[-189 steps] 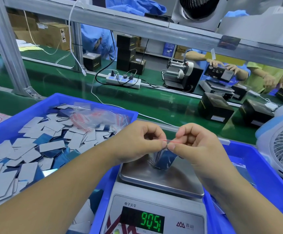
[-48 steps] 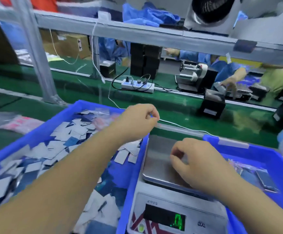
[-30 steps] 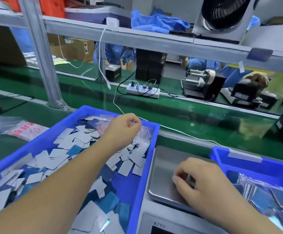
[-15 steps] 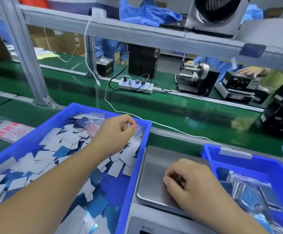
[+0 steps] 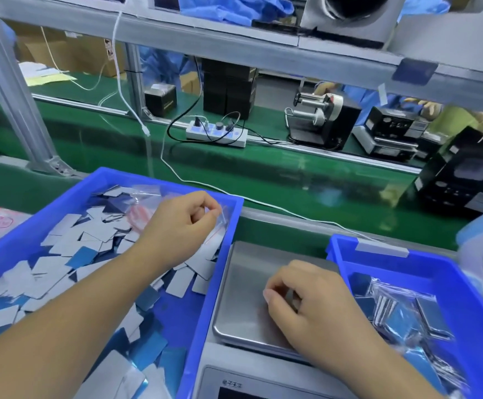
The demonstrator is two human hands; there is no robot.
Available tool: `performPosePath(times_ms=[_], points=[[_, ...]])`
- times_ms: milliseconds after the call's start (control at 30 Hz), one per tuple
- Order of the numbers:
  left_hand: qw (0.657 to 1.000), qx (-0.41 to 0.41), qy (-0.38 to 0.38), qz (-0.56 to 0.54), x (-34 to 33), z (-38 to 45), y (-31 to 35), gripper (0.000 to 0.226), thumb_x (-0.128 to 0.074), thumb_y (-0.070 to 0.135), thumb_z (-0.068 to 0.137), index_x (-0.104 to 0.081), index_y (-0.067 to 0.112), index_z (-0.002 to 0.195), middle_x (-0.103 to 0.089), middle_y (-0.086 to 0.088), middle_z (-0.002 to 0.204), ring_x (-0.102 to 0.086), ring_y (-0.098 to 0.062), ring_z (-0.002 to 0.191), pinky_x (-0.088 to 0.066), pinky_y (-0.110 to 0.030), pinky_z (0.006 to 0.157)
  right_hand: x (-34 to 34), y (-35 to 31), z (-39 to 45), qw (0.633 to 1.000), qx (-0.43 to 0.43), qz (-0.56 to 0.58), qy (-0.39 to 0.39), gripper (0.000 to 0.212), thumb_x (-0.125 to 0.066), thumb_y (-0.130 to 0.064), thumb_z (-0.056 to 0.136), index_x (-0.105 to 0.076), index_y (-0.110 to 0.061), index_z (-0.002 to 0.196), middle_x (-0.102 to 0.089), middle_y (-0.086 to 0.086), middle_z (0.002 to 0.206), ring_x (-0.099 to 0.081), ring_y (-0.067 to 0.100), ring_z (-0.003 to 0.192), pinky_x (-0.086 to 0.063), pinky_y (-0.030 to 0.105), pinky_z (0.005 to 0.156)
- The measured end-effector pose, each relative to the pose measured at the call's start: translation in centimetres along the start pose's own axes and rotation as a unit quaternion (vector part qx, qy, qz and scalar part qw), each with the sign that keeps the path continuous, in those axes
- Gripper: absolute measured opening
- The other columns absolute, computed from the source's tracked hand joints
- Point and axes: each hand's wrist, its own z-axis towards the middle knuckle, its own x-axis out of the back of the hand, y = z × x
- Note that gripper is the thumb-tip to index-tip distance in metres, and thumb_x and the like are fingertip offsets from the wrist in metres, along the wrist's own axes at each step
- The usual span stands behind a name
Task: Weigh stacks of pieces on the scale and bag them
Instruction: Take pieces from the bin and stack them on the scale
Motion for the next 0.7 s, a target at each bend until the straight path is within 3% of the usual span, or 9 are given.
performPosePath(times_ms=[100, 233, 400, 567, 700], points=[[1.0, -0.008, -0.009, 0.002, -0.24, -0.08, -0.01, 0.02, -0.06, 0.013, 0.094, -0.064, 0.025, 0.078, -0.04, 0.005, 0.052, -0.037, -0.006, 0.049, -0.036, -0.01, 0.051, -0.03, 0.03, 0.01, 1.0, -0.004, 0.004, -0.006, 0.016, -0.051, -0.04, 0.083, -0.062, -0.03, 0.079, -0.051, -0.018, 0.073, -0.048, -0.001, 0.073, -0.036, 0.012, 0.062], [0.999, -0.028, -0.018, 0.024, -0.54, -0.14, -0.16, 0.023, -0.06, 0.011, 0.092, -0.063, 0.027, 0.076, -0.049, -0.009, 0.055, -0.044, -0.02, 0.054, -0.037, -0.012, 0.052, -0.1, 0.1, 0.14, 1.0, -0.003, 0.014, -0.01, 0.02, -0.047, -0.044, 0.083, -0.061, -0.03, 0.081, -0.052, -0.018, 0.076, -0.048, -0.003, 0.074, -0.037, 0.011, 0.065], [0.997, -0.062, -0.019, 0.048, -0.35, -0.19, -0.22, 0.021, -0.06, 0.014, 0.091, -0.06, 0.028, 0.075, -0.044, -0.005, 0.053, -0.04, -0.013, 0.052, -0.034, -0.017, 0.052, -0.26, 0.18, 0.34, 1.0, 0.001, 0.014, -0.009, 0.021, -0.046, -0.045, 0.084, -0.06, -0.029, 0.083, -0.054, -0.014, 0.079, -0.048, 0.001, 0.073, -0.042, 0.019, 0.066], [0.993, -0.095, -0.016, 0.073, -0.25, -0.2, -0.23, 0.026, -0.063, 0.009, 0.09, -0.06, 0.03, 0.076, -0.047, -0.003, 0.055, -0.043, -0.015, 0.054, -0.035, -0.019, 0.053, -0.25, 0.23, 0.63, 1.0, -0.005, 0.02, -0.014, 0.018, -0.048, -0.043, 0.083, -0.061, -0.029, 0.082, -0.053, -0.015, 0.078, -0.046, -0.004, 0.07, -0.035, 0.01, 0.065], [0.99, -0.115, -0.02, 0.077, -0.19, -0.21, -0.07, 0.013, -0.057, 0.021, 0.087, -0.059, 0.034, 0.082, -0.047, -0.001, 0.056, -0.043, -0.014, 0.053, -0.035, -0.016, 0.052, -0.32, 0.44, 0.66, 1.0, -0.006, 0.019, -0.013, 0.026, -0.044, -0.047, 0.083, -0.062, -0.029, 0.085, -0.055, -0.013, 0.081, -0.047, -0.001, 0.073, -0.04, 0.015, 0.068]])
